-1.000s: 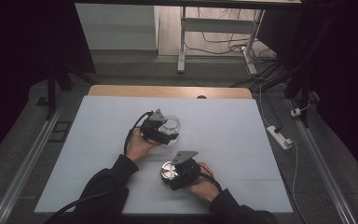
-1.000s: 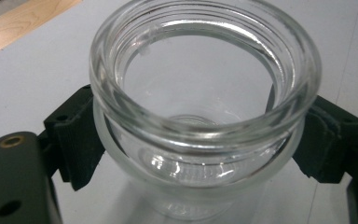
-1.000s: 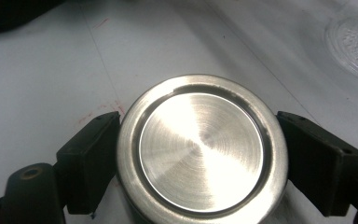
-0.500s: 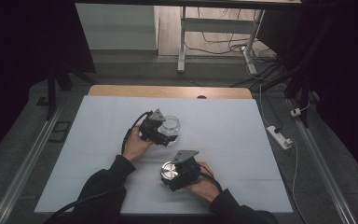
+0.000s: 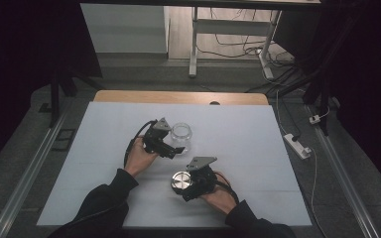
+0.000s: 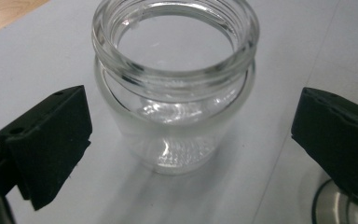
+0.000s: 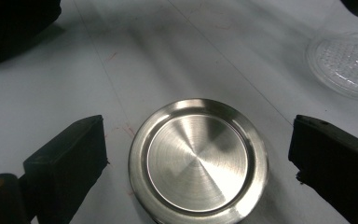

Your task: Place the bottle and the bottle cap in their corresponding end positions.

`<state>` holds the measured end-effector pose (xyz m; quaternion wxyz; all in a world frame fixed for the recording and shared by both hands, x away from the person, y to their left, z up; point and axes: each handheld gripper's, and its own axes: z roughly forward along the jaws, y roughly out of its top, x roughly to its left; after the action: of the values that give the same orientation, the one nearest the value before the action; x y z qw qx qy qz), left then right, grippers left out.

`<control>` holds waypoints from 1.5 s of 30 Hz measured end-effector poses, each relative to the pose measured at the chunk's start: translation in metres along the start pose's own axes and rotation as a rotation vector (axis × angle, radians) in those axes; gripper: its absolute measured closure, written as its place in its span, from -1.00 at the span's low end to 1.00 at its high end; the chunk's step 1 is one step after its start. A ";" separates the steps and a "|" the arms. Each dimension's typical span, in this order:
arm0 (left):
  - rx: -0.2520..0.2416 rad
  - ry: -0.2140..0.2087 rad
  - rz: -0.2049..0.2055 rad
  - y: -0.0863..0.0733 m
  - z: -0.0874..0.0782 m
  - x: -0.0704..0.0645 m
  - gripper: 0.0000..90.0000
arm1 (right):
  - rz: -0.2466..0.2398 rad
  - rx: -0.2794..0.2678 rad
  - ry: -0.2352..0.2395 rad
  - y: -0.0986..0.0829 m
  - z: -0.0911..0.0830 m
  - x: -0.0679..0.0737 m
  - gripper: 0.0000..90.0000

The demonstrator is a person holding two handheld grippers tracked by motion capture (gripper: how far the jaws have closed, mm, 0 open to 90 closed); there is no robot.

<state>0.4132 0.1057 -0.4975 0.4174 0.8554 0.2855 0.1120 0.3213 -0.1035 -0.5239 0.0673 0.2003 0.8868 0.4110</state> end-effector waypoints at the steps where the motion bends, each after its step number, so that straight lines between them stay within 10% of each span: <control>1: -0.001 -0.001 0.000 -0.001 -0.002 -0.001 -1.00 | 0.002 -0.002 0.003 0.000 -0.001 0.000 -0.92; 45: 0.017 -0.051 0.002 -0.046 -0.064 -0.054 -1.00 | 0.025 -0.048 -0.049 -0.005 -0.040 -0.010 -1.00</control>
<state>0.3237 0.1378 -0.4905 0.4170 0.8619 0.2750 0.0880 0.3170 -0.1389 -0.5020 0.0885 0.2196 0.8723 0.4279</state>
